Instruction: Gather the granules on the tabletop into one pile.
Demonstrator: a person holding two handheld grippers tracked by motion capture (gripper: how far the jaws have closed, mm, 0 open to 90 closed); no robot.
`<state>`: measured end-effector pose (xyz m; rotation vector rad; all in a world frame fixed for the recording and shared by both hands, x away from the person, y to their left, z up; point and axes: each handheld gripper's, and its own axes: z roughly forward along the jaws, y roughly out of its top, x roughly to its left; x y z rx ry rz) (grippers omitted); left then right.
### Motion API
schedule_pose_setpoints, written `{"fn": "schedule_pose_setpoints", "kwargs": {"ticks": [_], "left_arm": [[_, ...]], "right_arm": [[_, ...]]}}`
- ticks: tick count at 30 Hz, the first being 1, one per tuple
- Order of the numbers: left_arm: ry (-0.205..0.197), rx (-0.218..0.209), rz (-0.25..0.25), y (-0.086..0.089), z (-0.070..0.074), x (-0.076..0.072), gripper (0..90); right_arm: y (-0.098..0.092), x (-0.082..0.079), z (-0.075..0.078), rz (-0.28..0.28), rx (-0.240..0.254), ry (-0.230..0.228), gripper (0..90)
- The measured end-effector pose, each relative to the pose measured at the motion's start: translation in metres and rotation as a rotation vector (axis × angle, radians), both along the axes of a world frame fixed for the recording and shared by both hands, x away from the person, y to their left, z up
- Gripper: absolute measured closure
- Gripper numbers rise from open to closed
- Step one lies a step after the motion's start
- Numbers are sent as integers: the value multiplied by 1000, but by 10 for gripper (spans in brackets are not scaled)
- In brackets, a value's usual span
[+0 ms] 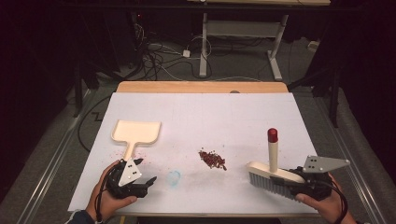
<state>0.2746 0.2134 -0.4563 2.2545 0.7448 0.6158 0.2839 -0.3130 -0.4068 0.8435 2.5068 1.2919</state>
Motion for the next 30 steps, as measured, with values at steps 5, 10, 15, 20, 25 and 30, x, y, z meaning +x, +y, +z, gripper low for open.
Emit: {"fn": "schedule_pose_setpoints", "kwargs": {"ticks": [5,10,15,20,25,30], "left_arm": [[8,2,-4,0,-1,1,233],[16,7,-7,-2,-3,2,233],[12,16,-15,-3,-4,3,233],[3,17,-22,-5,-3,2,233],[7,20,-25,-6,-4,2,232],[10,22,-23,-5,-4,3,232]], "right_arm": [[-6,27,-3,-10,-13,50,671],[-9,65,-11,9,-18,104,645],[-11,97,-20,38,-42,143,590],[-17,123,-18,-24,-30,139,436],[-20,137,-16,-146,-85,84,475],[-9,146,-29,-270,-193,92,527]]}}
